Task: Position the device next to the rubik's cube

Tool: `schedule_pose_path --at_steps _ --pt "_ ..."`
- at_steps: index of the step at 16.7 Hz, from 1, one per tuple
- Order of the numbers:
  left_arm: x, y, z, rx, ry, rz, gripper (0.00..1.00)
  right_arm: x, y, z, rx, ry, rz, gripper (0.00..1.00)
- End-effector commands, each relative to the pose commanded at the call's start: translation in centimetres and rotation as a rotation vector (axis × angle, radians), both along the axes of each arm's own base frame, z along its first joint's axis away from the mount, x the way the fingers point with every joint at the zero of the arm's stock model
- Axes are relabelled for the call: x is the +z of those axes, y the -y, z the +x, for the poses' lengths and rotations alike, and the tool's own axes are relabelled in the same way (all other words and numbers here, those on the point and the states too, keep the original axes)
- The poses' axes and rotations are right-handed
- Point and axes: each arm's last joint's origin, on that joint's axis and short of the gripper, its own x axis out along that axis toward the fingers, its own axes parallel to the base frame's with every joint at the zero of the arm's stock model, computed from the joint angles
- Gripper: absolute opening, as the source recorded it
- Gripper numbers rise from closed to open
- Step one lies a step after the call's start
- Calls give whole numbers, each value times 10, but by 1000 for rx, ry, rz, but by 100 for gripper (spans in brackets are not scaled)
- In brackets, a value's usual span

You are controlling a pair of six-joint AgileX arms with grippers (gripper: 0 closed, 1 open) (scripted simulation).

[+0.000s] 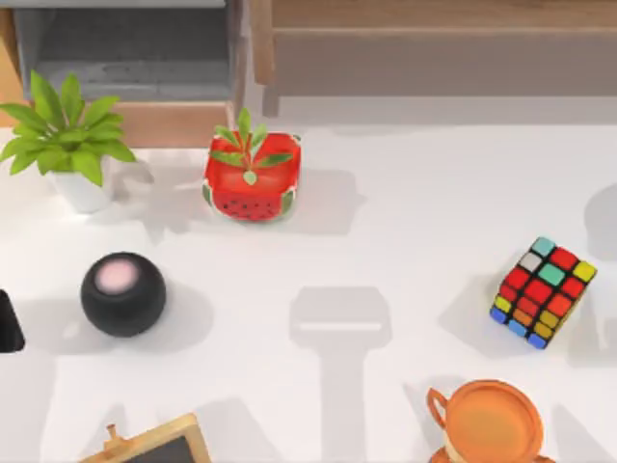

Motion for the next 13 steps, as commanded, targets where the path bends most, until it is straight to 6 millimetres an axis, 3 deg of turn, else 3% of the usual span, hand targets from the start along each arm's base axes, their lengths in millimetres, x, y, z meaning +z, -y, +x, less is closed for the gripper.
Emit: schedule_pose_path --at_steps 4,8,13 --pt "22 -11 23 43 -254 63 100 0 0 0 0 0 0 100" --pt "39 -31 63 65 -545 110 100 0 0 0 0 0 0 100" --pt "34 -69 123 46 -895 115 100 0 0 0 0 0 0 100"
